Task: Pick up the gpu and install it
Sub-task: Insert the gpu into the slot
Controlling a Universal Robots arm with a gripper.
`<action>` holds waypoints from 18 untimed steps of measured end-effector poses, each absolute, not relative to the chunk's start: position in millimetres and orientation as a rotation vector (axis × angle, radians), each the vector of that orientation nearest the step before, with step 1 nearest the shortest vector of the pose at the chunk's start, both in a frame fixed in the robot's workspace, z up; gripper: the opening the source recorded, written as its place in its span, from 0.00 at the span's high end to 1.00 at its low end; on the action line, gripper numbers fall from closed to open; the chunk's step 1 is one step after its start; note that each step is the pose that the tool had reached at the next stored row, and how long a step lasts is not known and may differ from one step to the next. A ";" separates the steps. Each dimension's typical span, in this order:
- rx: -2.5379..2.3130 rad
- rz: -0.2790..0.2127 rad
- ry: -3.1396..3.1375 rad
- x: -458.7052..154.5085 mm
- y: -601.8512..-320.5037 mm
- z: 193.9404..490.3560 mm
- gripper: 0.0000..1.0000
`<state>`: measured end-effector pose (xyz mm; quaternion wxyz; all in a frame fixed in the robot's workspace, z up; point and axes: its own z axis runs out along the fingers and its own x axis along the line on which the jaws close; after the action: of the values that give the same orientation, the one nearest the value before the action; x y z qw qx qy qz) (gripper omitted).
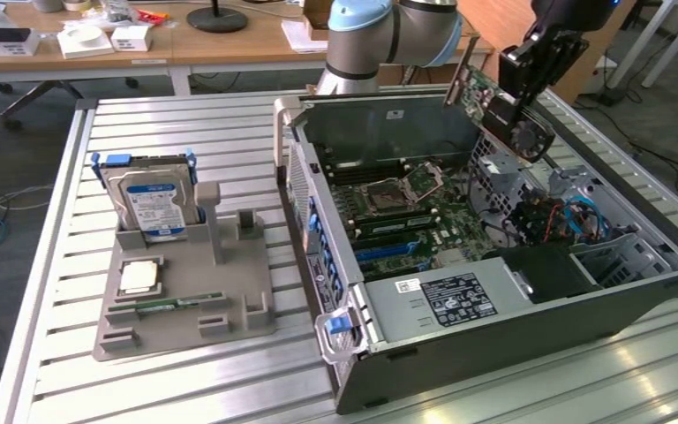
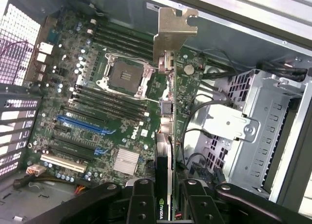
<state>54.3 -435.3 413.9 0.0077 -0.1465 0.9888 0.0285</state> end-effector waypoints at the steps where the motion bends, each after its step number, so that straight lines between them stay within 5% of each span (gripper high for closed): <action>1: -0.469 0.089 3.090 54.2 -435.3 413.9 0.74; 18: -0.619 0.090 3.066 53.4 -435.3 413.7 0.74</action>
<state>53.4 -435.3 413.7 0.0062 -0.1977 0.9798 0.0289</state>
